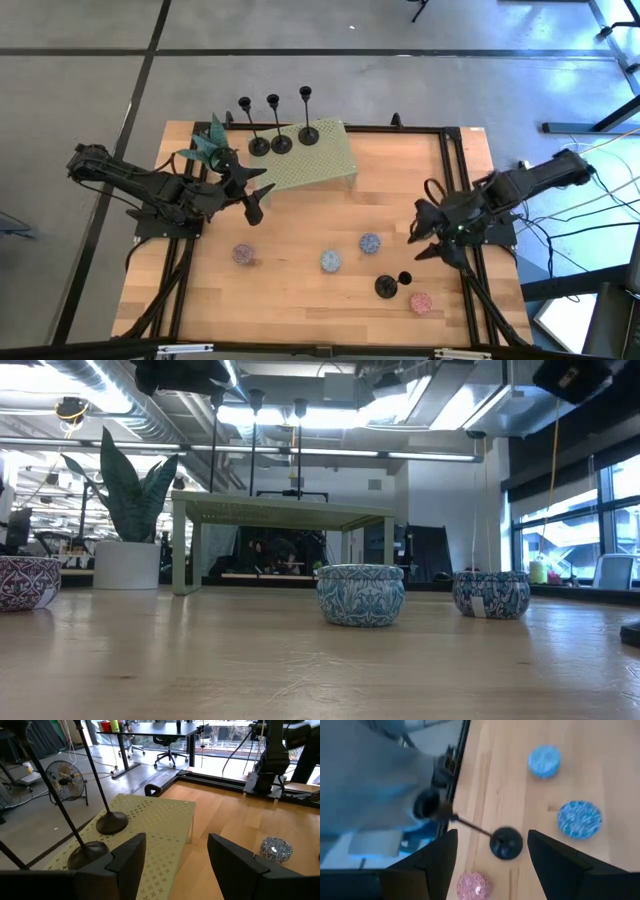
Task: Pick & Place candle stick holders
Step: Put the black candle holder on the shelf
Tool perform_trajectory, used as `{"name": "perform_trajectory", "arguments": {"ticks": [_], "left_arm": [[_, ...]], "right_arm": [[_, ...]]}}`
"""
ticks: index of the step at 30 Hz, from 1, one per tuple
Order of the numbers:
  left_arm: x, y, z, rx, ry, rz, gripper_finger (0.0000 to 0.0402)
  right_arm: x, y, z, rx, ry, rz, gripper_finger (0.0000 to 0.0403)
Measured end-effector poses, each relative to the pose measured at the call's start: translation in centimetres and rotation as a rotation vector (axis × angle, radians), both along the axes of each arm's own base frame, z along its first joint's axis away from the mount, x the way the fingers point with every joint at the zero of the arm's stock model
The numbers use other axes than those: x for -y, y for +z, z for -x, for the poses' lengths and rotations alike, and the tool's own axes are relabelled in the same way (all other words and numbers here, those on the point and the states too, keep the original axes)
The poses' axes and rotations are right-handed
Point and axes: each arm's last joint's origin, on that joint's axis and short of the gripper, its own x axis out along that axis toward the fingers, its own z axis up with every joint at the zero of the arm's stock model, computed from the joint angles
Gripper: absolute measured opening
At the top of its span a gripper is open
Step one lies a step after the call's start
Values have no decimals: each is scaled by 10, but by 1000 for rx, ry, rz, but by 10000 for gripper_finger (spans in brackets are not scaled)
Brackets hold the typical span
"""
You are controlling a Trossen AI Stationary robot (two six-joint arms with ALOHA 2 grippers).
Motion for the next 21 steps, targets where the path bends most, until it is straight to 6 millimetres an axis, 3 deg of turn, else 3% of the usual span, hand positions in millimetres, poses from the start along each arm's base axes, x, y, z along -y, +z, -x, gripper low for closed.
{"name": "perform_trajectory", "arguments": {"ticks": [7, 14, 21], "left_arm": [[0, 0, 0, 0, 1, 0, 210], [0, 0, 0, 14, 6, 19, 210], [0, 0, 0, 15, 7, 21, 210]], "right_arm": [[-12, -35, -4, -51, 12, 17, 245], [-26, -43, -15, 24, 4, -76, 245], [-44, -55, -21, -16, 68, -51, 243]]}}
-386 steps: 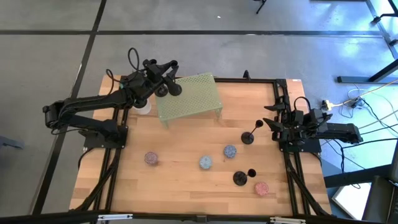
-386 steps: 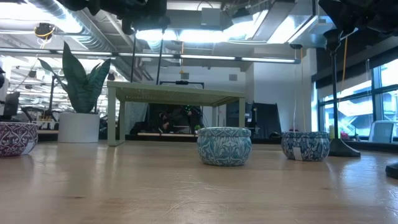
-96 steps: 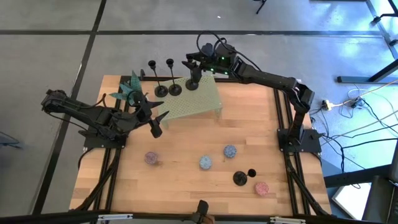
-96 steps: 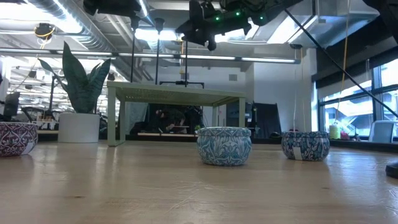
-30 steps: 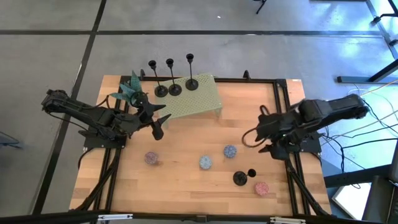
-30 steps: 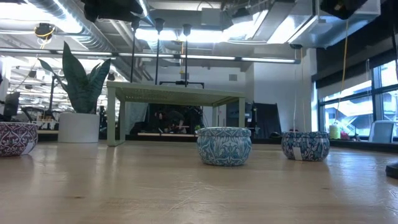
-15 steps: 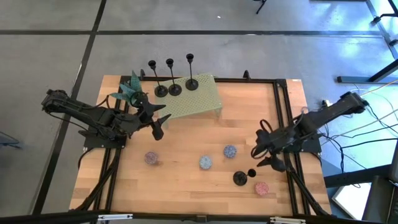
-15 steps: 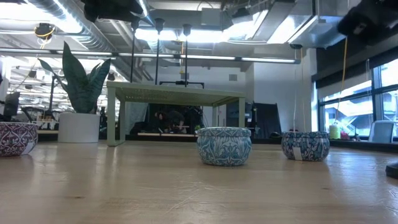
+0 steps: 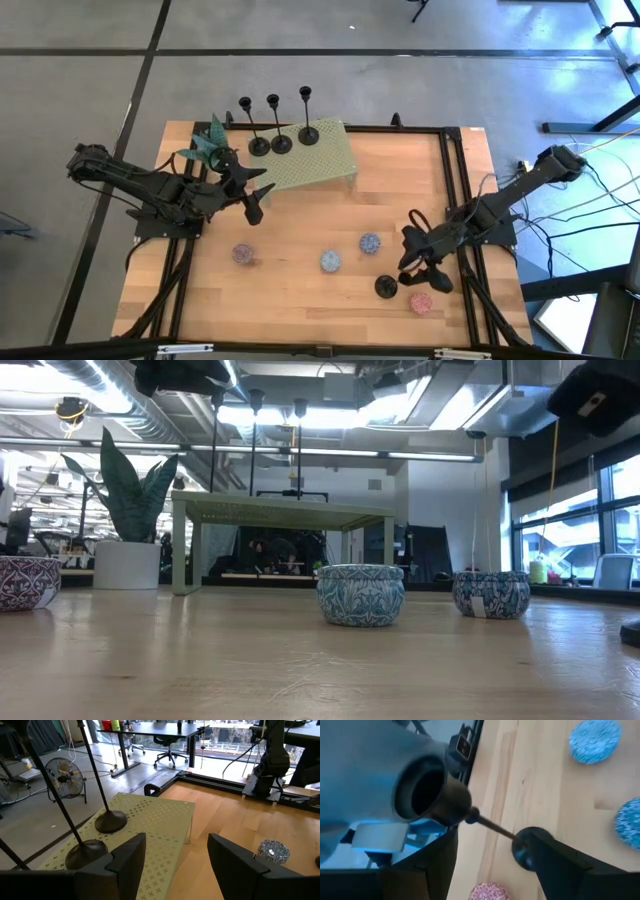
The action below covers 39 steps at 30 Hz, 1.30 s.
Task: Pick & Place candle stick holders
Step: Put the black candle holder on the shelf
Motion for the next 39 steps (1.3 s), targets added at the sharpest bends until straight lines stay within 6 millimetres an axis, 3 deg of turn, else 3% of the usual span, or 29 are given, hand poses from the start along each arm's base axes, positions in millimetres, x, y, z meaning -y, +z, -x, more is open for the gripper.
{"name": "perform_trajectory", "arguments": {"ticks": [6, 14, 27, 39], "left_arm": [[0, 0, 0, 0, 0, 0, 210], [0, 0, 0, 1, 0, 0, 210], [0, 0, 0, -2, -1, -3, 210], [0, 0, 0, -16, -7, -23, 210]], "right_arm": [[-11, -6, -5, 7, 36, 9, 235], [-16, 0, -15, 193, 64, 52, 227], [-10, 6, -23, 332, -191, 182, 223], [-12, 9, -24, 364, -205, 156, 123]]}}
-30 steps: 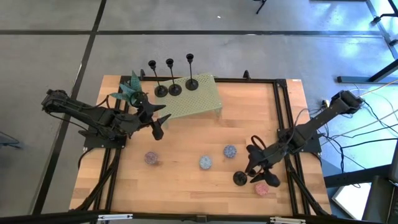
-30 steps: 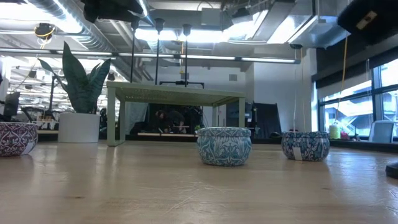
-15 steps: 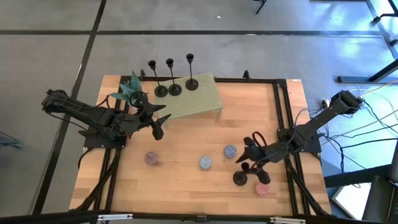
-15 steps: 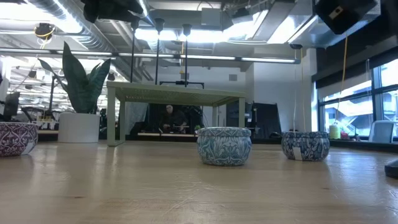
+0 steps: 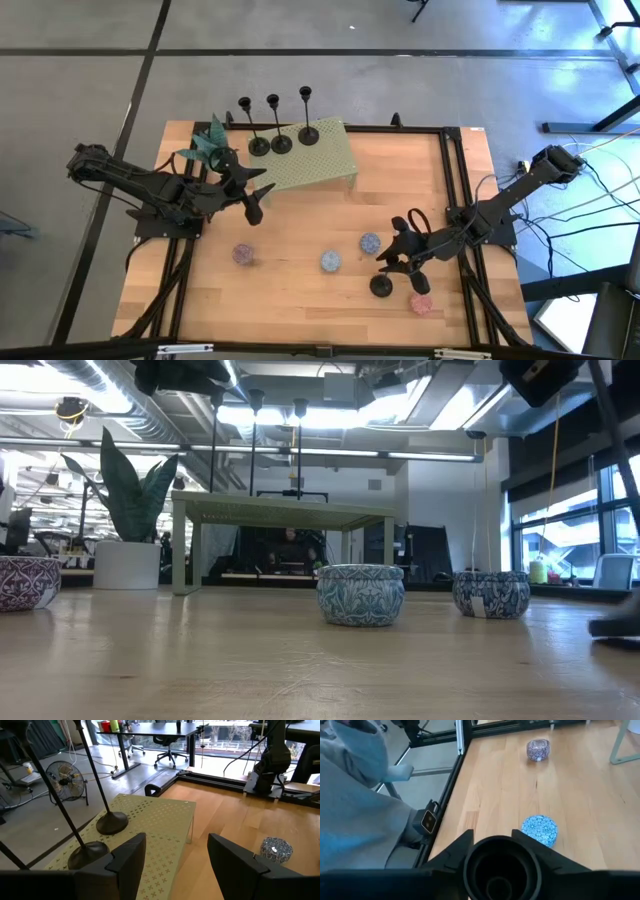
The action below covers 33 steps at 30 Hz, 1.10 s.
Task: Pick & Place candle stick holders
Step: Put the black candle holder on the shelf
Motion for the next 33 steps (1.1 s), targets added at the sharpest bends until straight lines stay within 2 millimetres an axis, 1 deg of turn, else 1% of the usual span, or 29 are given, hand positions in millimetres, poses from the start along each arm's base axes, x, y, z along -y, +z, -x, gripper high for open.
{"name": "perform_trajectory", "arguments": {"ticks": [4, 8, 12, 16, 20, 24, 26, 29, 31, 33], "left_arm": [[0, 0, 0, 0, 0, 0, 210], [0, 0, 0, 0, 0, 0, 210], [0, 0, 0, 0, 0, 0, 210], [0, 0, 0, -1, -1, -1, 210], [0, 0, 0, -10, -5, -15, 210], [0, 0, 0, -10, -5, -15, 210], [0, 0, 0, -10, -5, -15, 210], [0, 0, 0, -10, -4, -15, 210], [0, 0, 0, -9, -5, -15, 210], [0, 1, 0, -2, -5, -12, 210]], "right_arm": [[0, 6, -3, 77, -51, 3, 123], [5, 11, -11, 165, -132, 26, 128], [14, 21, -21, 255, -190, -22, 129], [29, 35, -30, 389, -269, -14, 127], [46, 60, -39, 482, -360, 77, 127], [63, 97, -43, 571, -476, 96, 127], [73, 115, -44, 603, -534, 137, 127], [92, 142, -42, 575, -600, 265, 127], [106, 155, -42, 528, -670, 304, 127], [121, 164, -43, 491, -736, 308, 127]]}}
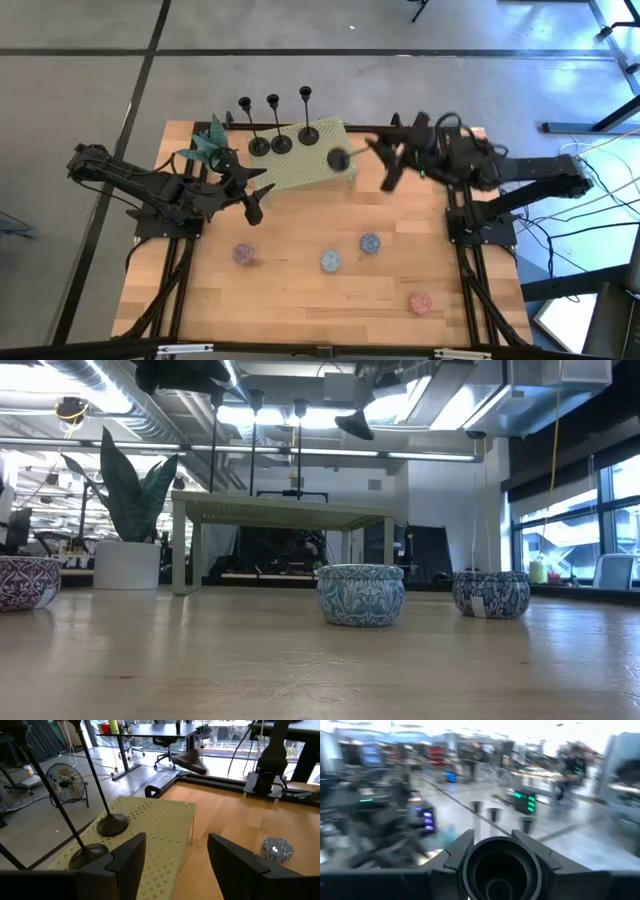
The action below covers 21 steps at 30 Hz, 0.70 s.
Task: Pick & Place candle stick holders
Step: Put the black candle holder on the shelf
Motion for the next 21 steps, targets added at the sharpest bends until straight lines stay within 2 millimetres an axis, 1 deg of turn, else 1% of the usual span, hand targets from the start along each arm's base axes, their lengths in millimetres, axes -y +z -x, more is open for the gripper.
{"name": "perform_trajectory", "arguments": {"ticks": [2, 5, 9, 13, 16, 21], "left_arm": [[0, 1, -1, 14, -1, 1, 210], [0, 3, -1, 24, -6, -9, 210], [0, 4, -1, 25, -7, -13, 210], [0, 4, -1, 25, -8, -14, 210], [0, 4, -1, 24, -8, -14, 210], [0, 4, -1, 11, -14, -34, 210]], "right_arm": [[16, 7, -3, -16, -65, -10, 128], [40, 13, -10, -52, -148, -12, 128], [73, 11, -26, -64, -123, -78, 128], [105, 2, -44, -106, -129, -114, 128], [127, -8, -56, -145, -154, -157, 128], [154, -23, -72, -187, -173, -186, 128]]}}
